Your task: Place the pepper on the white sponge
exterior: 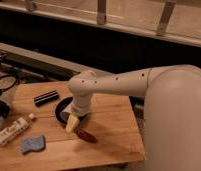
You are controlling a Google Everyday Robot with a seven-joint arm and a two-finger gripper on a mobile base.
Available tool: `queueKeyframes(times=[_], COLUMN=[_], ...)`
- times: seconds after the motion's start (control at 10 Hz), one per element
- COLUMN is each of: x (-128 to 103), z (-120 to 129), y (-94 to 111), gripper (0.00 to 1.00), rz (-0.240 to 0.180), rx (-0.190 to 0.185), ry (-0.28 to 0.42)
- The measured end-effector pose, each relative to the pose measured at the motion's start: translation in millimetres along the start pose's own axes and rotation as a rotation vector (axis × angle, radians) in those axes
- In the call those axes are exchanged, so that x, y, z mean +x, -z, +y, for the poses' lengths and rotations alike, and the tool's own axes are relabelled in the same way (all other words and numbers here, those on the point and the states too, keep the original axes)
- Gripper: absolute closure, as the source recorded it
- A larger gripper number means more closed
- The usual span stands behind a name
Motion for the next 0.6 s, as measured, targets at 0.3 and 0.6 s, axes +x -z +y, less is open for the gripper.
queueKeyframes(times=[0.3, 0.6], x=[1, 13], z=[1, 13], y=[-2, -25], gripper=[0.01, 0.01], rz=[0.011, 0.068], rx=[0.000, -0.017], ry=[0.002, -0.018])
